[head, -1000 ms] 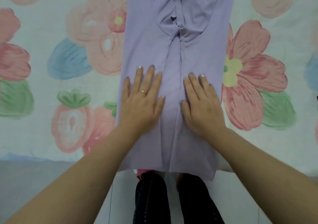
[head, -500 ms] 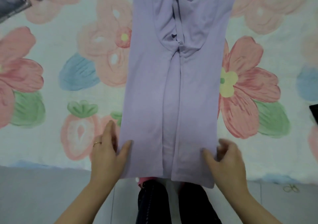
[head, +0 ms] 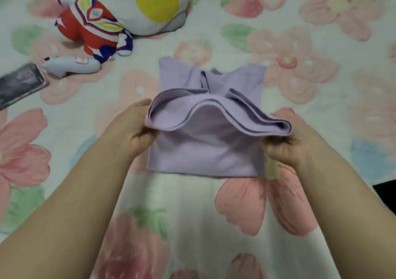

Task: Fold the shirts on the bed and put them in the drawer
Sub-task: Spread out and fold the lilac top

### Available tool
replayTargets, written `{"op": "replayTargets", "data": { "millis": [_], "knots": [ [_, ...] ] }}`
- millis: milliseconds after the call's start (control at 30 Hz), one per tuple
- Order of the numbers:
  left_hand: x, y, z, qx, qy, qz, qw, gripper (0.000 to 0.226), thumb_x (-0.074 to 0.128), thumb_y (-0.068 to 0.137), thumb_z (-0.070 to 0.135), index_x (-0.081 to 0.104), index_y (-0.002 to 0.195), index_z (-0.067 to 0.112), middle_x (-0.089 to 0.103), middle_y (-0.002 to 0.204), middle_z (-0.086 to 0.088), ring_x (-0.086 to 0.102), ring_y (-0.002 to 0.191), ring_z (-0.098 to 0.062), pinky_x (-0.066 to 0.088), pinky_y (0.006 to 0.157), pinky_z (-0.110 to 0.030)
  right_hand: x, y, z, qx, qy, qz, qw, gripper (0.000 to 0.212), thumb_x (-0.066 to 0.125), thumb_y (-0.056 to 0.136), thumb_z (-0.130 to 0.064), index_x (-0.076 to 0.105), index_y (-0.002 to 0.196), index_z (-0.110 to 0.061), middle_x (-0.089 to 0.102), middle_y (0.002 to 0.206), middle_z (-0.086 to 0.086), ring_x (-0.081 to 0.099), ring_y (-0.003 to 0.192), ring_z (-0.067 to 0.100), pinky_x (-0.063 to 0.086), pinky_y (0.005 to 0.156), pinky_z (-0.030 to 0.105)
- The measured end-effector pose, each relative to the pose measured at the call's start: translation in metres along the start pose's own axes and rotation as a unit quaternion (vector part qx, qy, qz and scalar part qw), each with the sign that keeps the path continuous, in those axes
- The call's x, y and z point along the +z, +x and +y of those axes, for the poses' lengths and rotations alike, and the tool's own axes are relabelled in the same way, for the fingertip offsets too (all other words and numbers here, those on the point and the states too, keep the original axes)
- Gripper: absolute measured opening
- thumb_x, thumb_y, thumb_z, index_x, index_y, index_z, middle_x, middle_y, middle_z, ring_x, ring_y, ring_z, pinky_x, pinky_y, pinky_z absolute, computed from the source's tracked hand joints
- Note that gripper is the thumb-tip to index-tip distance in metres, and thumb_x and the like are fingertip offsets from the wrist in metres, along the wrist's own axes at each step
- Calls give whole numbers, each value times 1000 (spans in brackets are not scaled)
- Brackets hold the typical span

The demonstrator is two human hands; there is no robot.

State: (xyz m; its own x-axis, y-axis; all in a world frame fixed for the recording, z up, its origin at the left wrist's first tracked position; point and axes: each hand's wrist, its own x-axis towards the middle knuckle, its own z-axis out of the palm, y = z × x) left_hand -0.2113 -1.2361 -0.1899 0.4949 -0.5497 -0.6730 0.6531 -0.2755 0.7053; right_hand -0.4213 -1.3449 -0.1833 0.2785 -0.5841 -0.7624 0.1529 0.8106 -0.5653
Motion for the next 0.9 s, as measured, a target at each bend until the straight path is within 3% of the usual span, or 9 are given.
{"op": "replayTargets", "data": {
  "millis": [100,200,267,367,467,600,733,800,900],
  "knots": [
    [23,47,20,-8,-101,57,993,18,51,94,24,53,99,7,57,93,-14,61,77,-18,56,59,-29,20,39,-20,0,48,77,996,27,35,94,-15,48,74,-3,55,66,8,56,51,16,40,43,19],
    [14,80,3,62,193,116,972,62,54,85,48,34,138,25,46,136,-14,52,117,-30,46,95,-43,11,74,-6,-56,-98,187,976,26,42,90,-27,48,75,-7,52,73,9,49,57,20,34,50,22],
    [1,84,-26,117,406,162,892,68,56,84,45,30,142,20,42,141,-15,39,129,-34,35,105,-44,-1,89,16,-101,-237,247,934,35,54,81,-32,59,95,0,54,86,10,55,73,23,42,63,28],
    [-12,80,-59,125,515,234,816,68,63,79,47,43,128,3,52,125,-23,46,118,-38,38,92,-38,-22,100,43,-125,-371,244,887,48,63,71,-40,62,101,-3,61,91,7,60,83,26,43,69,30],
    [-11,77,-66,133,480,232,835,68,70,75,44,43,121,2,56,122,-18,53,110,-35,37,79,-34,-22,104,43,-152,-363,174,903,24,71,72,-33,64,83,-14,69,90,6,65,75,22,50,66,28],
    [-5,69,-63,151,458,154,863,68,70,79,31,33,129,5,50,128,-16,52,111,-33,34,78,-29,-24,100,37,-182,-382,64,904,28,67,81,-18,54,105,-17,63,104,2,61,87,18,46,75,27],
    [23,26,-71,316,582,174,729,73,69,74,41,39,136,17,41,121,-21,44,109,-34,34,89,-36,-30,69,43,-296,-423,75,853,29,63,82,-18,55,110,-22,62,99,-6,59,89,16,38,72,20],
    [64,0,-80,335,478,76,808,65,68,68,47,53,124,19,40,113,-8,44,109,-26,32,93,-27,-28,47,52,-347,-461,82,813,28,63,83,-21,56,110,-17,64,94,-3,58,85,19,34,65,22],
    [118,-23,-84,108,335,-48,935,73,70,57,54,53,121,22,57,109,-7,59,102,-19,46,94,-31,-21,9,60,-377,-448,46,810,28,59,73,-21,55,101,-24,55,71,-19,55,68,6,36,53,11]
  ]
}}
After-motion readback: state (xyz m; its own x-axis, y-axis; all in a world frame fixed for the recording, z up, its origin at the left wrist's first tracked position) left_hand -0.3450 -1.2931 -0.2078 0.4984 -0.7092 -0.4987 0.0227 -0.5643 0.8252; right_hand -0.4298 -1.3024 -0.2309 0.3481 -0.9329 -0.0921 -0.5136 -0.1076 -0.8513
